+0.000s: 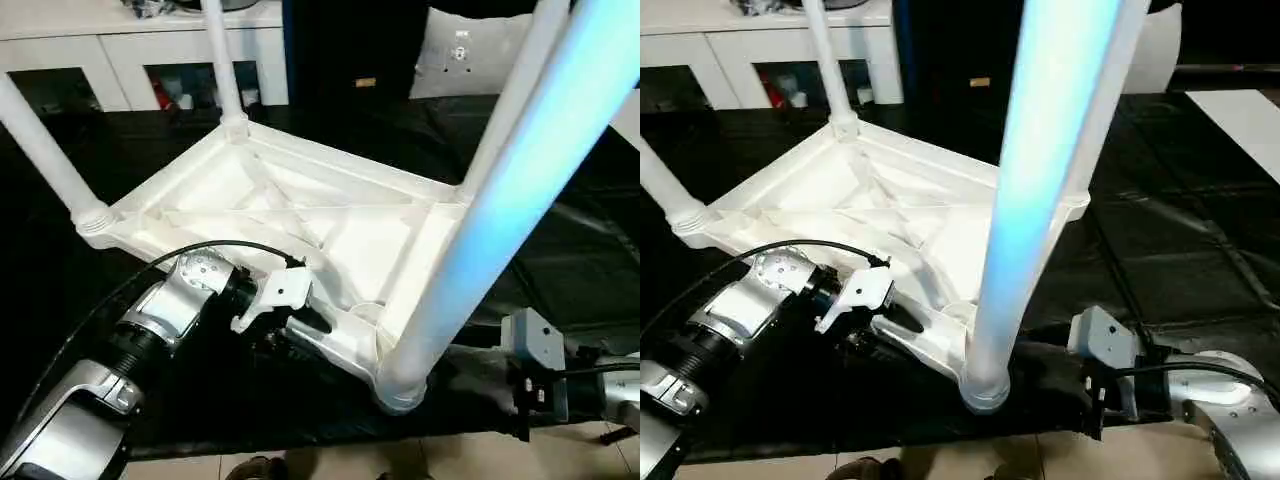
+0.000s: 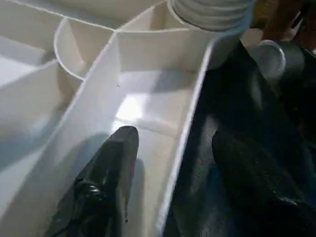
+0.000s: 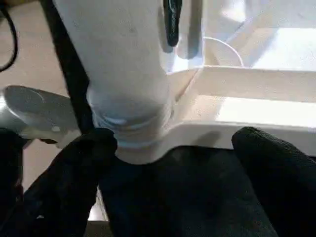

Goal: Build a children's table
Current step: Rotate table base

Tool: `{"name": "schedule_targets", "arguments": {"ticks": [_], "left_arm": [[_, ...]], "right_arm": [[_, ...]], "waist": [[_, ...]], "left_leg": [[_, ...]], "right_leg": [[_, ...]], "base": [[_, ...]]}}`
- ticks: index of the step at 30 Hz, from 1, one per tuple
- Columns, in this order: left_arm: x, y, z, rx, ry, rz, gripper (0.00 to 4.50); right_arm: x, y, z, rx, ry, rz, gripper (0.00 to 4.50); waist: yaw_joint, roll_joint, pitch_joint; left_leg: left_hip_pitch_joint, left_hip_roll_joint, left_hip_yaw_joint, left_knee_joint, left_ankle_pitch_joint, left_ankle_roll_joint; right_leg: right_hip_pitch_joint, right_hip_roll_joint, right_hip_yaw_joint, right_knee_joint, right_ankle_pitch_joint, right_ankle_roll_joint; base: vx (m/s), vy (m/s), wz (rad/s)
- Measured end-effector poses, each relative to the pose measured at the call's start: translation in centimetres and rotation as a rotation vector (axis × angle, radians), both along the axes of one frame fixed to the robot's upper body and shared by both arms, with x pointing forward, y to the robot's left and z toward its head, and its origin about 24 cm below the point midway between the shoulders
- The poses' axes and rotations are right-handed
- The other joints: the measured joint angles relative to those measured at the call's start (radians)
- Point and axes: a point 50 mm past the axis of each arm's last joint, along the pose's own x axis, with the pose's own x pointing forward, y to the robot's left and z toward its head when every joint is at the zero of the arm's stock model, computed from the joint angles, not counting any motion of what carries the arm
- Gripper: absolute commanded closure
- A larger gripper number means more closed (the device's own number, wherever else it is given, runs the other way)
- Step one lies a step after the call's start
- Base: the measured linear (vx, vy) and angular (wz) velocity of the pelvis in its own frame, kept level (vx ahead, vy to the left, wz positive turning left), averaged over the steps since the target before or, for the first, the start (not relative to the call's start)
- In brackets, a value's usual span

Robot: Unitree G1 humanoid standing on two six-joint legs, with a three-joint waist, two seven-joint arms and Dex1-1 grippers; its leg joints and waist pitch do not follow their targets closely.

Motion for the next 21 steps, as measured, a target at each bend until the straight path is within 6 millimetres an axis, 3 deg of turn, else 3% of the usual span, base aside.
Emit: {"name": "schedule_targets", "arguments": {"ticks": [5, 6, 14, 21], "left_arm": [[0.2, 0.0, -0.1, -0.004, -0.012, -0.007, 2.19], [0.3, 0.0, -0.2, -0.007, -0.015, -0.01, 2.51], [0.5, -0.7, -0.6, -0.018, -0.027, -0.025, 3.0], [1.2, -0.7, -0.4, 0.017, -0.057, -0.04, 3.54]], "right_arm": [[-0.2, 0.3, 0.1, 0.013, 0.011, 0.026, 0.0], [-0.3, 0.5, 0.1, 0.015, 0.016, 0.036, 0.0], [-0.7, 0.7, -0.2, 0.019, 0.037, 0.048, 0.0], [-0.6, 0.8, -0.2, 0.023, 0.032, 0.048, 0.0]], "waist": [[0.01, 0.0, 0.0], [0.011, 0.0, 0.0], [0.014, -0.001, 0.0], [0.041, 0.002, -0.001]], "left_leg": [[0.001, 0.01, 0.015, 0.0, -0.002, -0.003], [0.001, 0.01, 0.016, 0.0, -0.002, -0.003], [0.001, 0.011, 0.02, -0.001, -0.002, -0.003], [0.001, 0.013, 0.023, -0.001, -0.001, -0.003]], "right_leg": [[0.0, -0.001, -0.002, 0.0, 0.001, -0.002], [0.0, -0.001, -0.002, 0.0, 0.002, -0.003], [0.0, -0.003, -0.002, -0.002, 0.002, -0.003], [0.0, -0.004, -0.004, -0.002, 0.002, -0.003]], "base": [[0.0, 0.0, 0.0], [0.0, 0.0, 0.0], [0.0, 0.0, 0.0], [0.0, 0.0, 0.0]]}}
